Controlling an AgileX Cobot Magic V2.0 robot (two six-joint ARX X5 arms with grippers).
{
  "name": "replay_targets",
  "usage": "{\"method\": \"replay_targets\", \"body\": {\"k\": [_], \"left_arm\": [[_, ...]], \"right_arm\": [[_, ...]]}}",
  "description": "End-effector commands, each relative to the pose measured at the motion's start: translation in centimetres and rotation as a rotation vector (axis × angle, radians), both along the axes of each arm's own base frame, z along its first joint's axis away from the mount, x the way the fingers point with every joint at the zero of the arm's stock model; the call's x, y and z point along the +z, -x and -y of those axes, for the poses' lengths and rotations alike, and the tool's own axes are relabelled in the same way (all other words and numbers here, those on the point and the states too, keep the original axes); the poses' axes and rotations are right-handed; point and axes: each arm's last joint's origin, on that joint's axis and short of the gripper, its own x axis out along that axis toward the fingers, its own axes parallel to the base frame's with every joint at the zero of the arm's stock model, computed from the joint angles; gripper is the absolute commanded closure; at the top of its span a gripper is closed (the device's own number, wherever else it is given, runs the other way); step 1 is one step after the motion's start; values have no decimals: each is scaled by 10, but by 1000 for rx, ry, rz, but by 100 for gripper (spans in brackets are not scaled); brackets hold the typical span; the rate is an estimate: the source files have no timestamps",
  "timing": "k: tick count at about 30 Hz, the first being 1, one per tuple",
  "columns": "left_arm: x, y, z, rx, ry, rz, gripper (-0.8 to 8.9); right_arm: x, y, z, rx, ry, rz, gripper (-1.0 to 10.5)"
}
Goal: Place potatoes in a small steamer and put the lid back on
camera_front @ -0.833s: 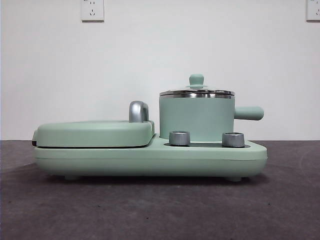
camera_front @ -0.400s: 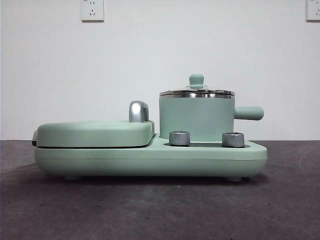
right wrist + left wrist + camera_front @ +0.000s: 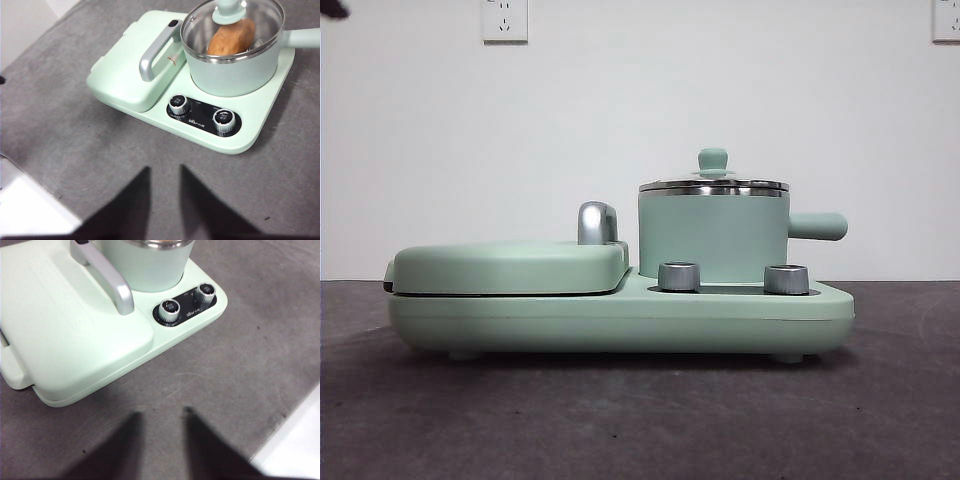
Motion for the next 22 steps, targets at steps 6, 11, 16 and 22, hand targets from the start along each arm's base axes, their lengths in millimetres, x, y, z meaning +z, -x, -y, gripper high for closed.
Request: {"method": "replay_targets", "body": {"k": [6,11,16,22], "left_arm": [[4,-1,2,-8,20,21,808],[4,-1,2,-8,21,21,808],[4,5,-5,2,50,60,808],[-28,7,-26,139,123,273,808]], "right_arm": [[4,1,0,1,-4,32,930],[4,1,0,9,-7,30,930],[4,1,0,8,-7,31,930],[4,1,0,8,-7,31,930]]}}
